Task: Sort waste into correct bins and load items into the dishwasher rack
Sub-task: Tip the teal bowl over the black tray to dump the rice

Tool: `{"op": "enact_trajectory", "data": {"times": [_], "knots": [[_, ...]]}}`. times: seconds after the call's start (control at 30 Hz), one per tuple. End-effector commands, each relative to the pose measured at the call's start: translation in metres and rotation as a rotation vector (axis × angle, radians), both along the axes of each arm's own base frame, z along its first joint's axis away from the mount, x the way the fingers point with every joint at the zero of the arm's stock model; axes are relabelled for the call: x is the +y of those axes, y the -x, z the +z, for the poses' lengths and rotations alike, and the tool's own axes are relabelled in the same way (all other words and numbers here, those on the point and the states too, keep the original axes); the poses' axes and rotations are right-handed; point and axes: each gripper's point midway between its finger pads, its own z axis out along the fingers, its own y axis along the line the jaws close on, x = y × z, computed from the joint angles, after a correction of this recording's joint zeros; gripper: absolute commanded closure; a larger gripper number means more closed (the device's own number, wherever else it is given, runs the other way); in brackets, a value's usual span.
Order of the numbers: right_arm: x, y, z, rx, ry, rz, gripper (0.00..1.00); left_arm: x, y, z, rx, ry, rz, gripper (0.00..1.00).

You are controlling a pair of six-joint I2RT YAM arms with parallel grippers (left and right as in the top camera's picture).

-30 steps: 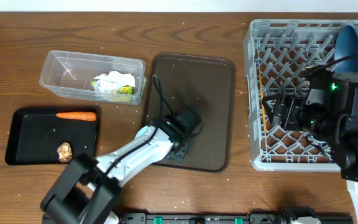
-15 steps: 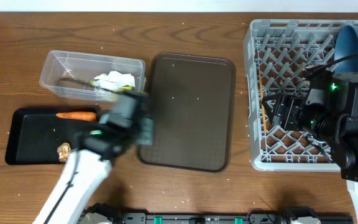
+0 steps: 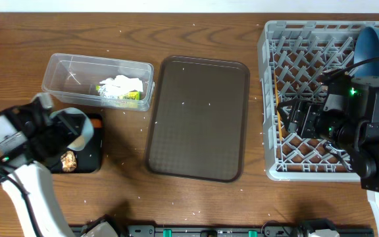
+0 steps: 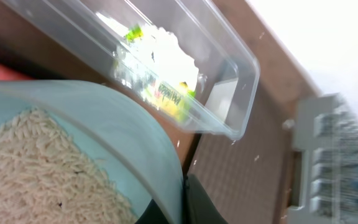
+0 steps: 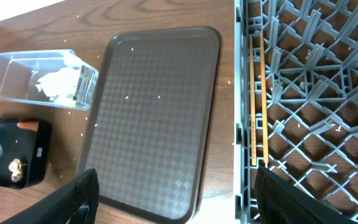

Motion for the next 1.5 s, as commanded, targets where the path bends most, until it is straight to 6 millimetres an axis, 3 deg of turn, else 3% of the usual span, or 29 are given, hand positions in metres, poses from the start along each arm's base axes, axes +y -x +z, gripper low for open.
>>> {"op": "enact_trajectory", "data": {"times": [0.0, 0.1, 0.27, 0.6, 0.83, 0.97, 1.3, 1.4, 1.47], "knots": [[0.004, 0.002, 0.002, 0.001, -0.01, 0.01, 0.25, 0.004, -0.002, 0.011, -0.157, 0.164, -0.072, 0.94], [0.004, 0.002, 0.002, 0.003, -0.01, 0.01, 0.25, 0.022, -0.004, 0.011, -0.262, 0.233, -0.078, 0.94], [0.004, 0.002, 0.002, 0.004, -0.014, 0.013, 0.25, 0.032, 0.004, 0.025, -0.516, 0.326, -0.182, 0.94], [0.006, 0.002, 0.002, 0.003, -0.019, 0.017, 0.25, 0.051, 0.023, -0.018, -0.503, 0.343, -0.07, 0.94], [0.006, 0.0, 0.005, -0.009, -0.025, 0.013, 0.25, 0.065, 0.033, -0.022, -0.531, 0.288, -0.024, 0.94], [0.008, -0.001, 0.007, -0.019, -0.036, 0.022, 0.25, 0.065, 0.033, -0.027, -0.539, 0.205, -0.05, 0.94], [0.008, -0.001, 0.007, -0.018, -0.037, 0.023, 0.26, 0.056, 0.031, -0.023, -0.57, 0.205, -0.087, 0.94], [0.009, -0.002, 0.008, -0.024, -0.037, 0.023, 0.26, 0.057, 0.026, -0.041, -0.476, 0.154, -0.084, 0.94], [0.009, -0.003, 0.009, -0.027, -0.037, 0.023, 0.26, 0.061, 0.024, -0.037, -0.476, 0.189, -0.065, 0.94]]}}
